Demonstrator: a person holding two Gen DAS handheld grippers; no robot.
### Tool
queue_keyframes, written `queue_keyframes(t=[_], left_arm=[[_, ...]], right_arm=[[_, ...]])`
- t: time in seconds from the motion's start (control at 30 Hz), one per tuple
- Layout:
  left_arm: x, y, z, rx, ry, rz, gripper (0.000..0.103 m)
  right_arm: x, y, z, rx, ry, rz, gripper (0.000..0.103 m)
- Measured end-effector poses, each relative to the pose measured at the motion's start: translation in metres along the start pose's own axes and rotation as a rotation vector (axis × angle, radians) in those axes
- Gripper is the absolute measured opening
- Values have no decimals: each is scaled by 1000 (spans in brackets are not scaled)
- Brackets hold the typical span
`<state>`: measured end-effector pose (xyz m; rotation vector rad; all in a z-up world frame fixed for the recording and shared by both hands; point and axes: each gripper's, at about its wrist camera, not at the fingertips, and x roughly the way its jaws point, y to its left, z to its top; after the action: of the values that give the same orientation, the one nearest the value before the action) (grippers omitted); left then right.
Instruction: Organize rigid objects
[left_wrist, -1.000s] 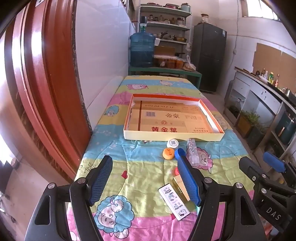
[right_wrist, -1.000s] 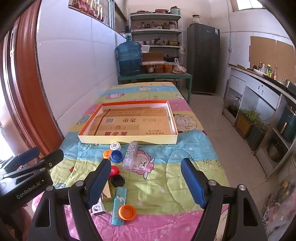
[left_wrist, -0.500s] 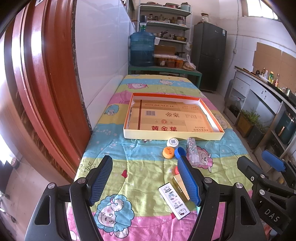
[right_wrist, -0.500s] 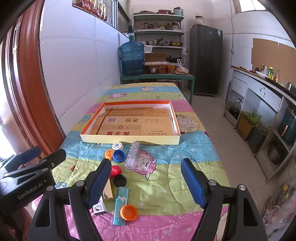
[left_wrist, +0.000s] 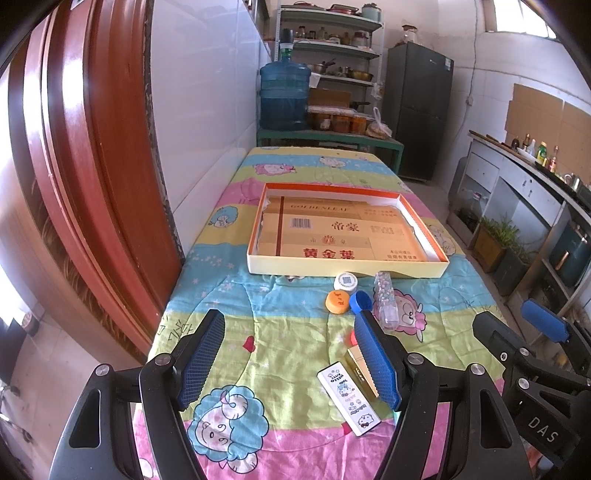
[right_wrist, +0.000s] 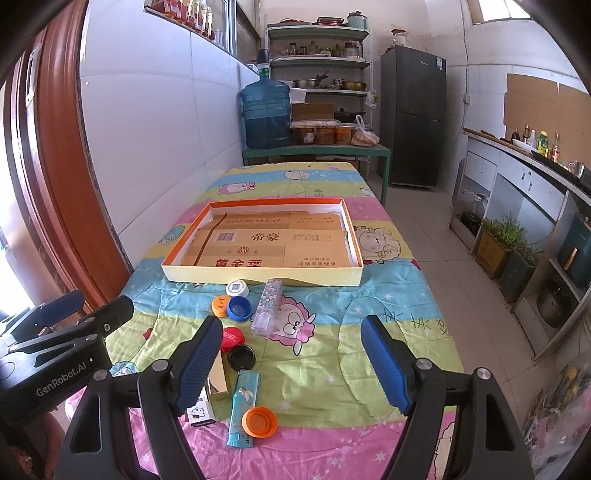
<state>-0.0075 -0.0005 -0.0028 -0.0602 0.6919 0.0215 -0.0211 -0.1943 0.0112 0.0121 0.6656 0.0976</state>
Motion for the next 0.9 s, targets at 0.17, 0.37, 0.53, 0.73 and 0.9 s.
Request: queue_keyframes(t=[0.17, 0.37, 0.53, 0.73, 0.9], left_arm=[[1, 1, -2, 0, 3, -1, 74], [5, 2, -7, -3, 12, 1, 74], [7, 0, -7, -3, 21, 2, 74], [8, 1, -7, -5, 26, 2, 74], [9, 1, -7, -6, 32, 2, 74]], right_arm=[[0, 0, 0, 1, 0, -1, 77], [1, -1, -2, 5, 3, -1, 77], [2, -2, -3, 9, 8, 1, 77], [2, -3, -4, 13, 11, 1, 77], [2, -4, -5, 16, 16, 2, 77]])
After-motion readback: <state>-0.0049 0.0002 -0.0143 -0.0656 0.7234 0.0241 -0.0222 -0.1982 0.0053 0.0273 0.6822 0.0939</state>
